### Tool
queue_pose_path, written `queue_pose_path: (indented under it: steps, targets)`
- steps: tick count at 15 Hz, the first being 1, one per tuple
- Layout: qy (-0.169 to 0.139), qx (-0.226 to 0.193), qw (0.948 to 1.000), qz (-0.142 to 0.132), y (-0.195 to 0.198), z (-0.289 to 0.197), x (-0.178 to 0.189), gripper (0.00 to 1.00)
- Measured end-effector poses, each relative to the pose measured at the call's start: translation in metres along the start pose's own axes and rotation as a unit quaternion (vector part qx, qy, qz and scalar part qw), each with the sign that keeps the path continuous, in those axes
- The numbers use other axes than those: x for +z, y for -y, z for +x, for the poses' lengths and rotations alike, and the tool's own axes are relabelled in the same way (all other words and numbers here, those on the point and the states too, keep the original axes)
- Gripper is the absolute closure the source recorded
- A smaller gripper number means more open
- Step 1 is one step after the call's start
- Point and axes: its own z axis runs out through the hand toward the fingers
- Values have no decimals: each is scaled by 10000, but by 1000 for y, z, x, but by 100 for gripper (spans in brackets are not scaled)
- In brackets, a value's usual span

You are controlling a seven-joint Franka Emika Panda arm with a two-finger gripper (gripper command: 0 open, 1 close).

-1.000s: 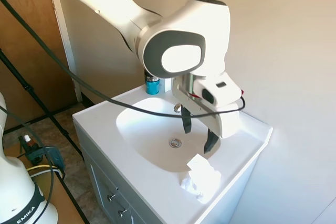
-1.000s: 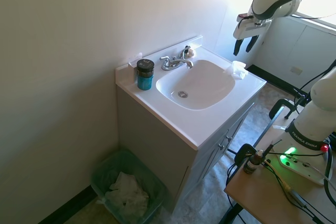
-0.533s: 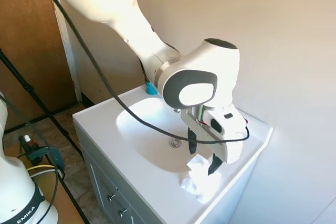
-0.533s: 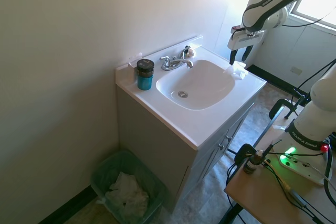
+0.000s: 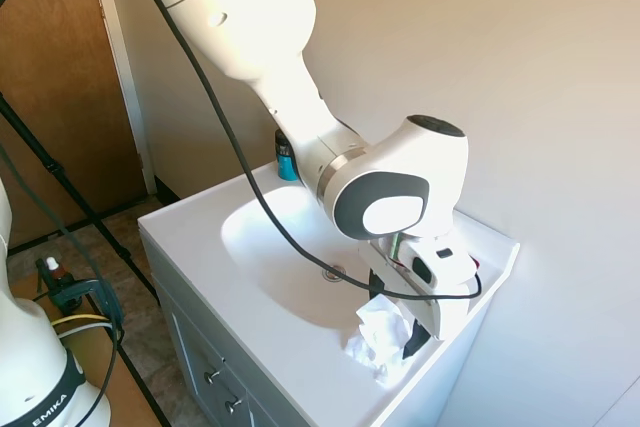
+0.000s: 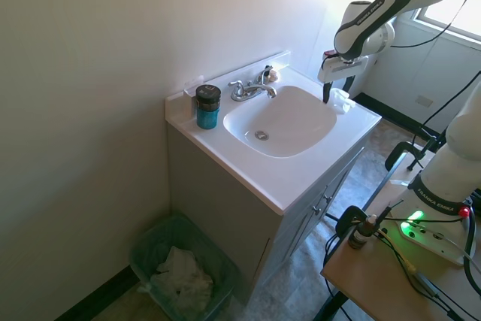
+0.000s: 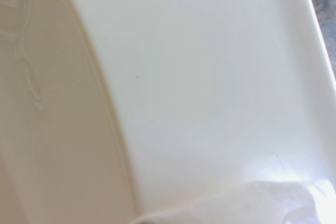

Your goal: Throw the tissue in the trash bin

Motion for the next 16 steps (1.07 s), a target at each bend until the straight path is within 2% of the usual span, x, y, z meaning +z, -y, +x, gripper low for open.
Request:
queue_pose_path:
  steps: [16]
  targets:
    - [109, 89, 9996, 248, 0, -2, 1, 100]
